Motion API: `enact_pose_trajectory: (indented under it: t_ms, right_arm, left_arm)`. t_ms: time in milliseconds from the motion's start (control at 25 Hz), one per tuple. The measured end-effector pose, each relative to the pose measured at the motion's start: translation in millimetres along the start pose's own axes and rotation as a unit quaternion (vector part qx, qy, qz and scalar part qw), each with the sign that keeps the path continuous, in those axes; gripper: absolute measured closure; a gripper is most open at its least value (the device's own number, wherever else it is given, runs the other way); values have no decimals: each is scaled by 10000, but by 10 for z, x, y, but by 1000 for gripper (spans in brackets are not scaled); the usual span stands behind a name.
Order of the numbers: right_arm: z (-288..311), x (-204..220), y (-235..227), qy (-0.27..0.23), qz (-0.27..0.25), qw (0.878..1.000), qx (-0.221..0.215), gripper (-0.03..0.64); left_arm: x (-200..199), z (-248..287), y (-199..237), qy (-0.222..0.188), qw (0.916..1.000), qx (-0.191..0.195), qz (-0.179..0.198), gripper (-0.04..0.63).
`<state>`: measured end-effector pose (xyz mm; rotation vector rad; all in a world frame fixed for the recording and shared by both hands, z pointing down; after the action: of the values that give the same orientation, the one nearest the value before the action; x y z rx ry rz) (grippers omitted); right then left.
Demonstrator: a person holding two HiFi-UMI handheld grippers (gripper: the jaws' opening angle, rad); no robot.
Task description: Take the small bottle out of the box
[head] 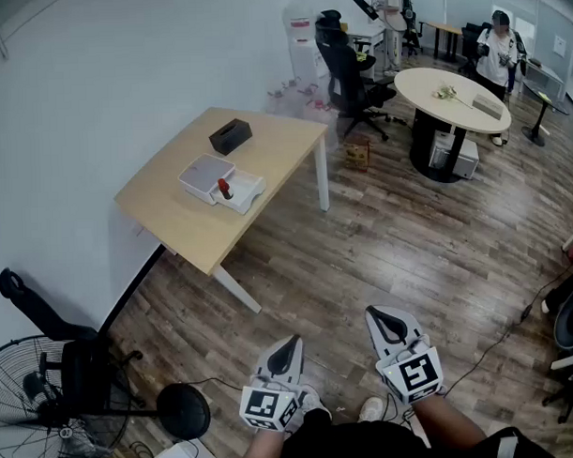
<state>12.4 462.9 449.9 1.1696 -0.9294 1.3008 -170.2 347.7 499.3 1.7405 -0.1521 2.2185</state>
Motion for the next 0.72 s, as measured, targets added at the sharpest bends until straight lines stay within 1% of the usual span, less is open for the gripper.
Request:
enact_pose_trajectory:
  t_ms: [280,400,520,720]
  right_arm:
    - [-87,42,-32,38,-51,10000,60,604]
    - [-41,44,-36,76,57,9999,66,604]
    - [108,-12,-18,200,157,9996,124,603]
    - [481,-79,183,30,254,9997,62,603]
  left_arm:
    - [-1,-66,-49,-36,10000,-56,33,583]
    - [7,-70,-3,-44,10000,-79,9,583]
    - [-20,-86,135,-66,9999,-111,-1,583]
    - [-56,-191,527,-77,9998,-166,19,583]
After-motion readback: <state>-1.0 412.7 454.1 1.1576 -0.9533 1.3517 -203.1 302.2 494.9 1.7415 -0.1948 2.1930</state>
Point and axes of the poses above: the fingertips, and each gripper's own axes: z forward along the fingers, y to its left, x out of its underside, the point moved 7 cm from there along -z, backward along the fingers, and after that the axes turned 8 degrees about y, right-handed, at the moved point
